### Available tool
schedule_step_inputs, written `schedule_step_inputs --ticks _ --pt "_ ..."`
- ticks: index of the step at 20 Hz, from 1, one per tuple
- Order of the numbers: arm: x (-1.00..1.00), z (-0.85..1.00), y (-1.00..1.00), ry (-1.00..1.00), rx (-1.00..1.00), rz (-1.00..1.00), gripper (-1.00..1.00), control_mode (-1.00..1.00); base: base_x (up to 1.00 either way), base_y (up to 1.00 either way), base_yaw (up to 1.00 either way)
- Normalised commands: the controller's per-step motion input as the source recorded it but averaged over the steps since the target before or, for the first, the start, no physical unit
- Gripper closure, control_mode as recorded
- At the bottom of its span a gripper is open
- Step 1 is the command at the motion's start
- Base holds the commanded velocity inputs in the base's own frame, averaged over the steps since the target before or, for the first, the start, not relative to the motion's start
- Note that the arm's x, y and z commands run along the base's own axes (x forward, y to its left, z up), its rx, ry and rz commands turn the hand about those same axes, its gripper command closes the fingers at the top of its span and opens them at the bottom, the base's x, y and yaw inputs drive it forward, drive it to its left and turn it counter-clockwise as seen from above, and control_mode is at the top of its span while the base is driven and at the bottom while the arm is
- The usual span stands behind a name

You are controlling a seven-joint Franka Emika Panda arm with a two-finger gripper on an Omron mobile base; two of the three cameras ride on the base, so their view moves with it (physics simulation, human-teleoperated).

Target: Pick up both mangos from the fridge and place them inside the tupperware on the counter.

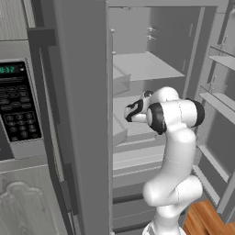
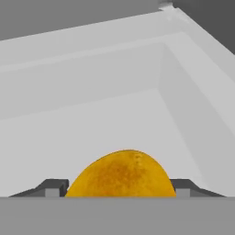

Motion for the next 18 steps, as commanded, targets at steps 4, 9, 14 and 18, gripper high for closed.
schedule_step_inputs --ticks 4,9,14,18 --pt "-0.73 -0.25 0.13 -0.04 0.00 0.00 1.00 -1.00 0.00 0.00 0.00" --pt "-1.00 0.56 0.03 -0.19 0.00 0.07 1.00 -1.00 0.00 0.00 0.00" --pt "-1.00 0.77 0.11 -0.07 -0.02 0.16 1.00 -1.00 0.00 0.00 0.00" --pt "-1.00 0.89 0.02 0.02 0.00 0.19 1.00 -1.00 0.00 0.00 0.00"
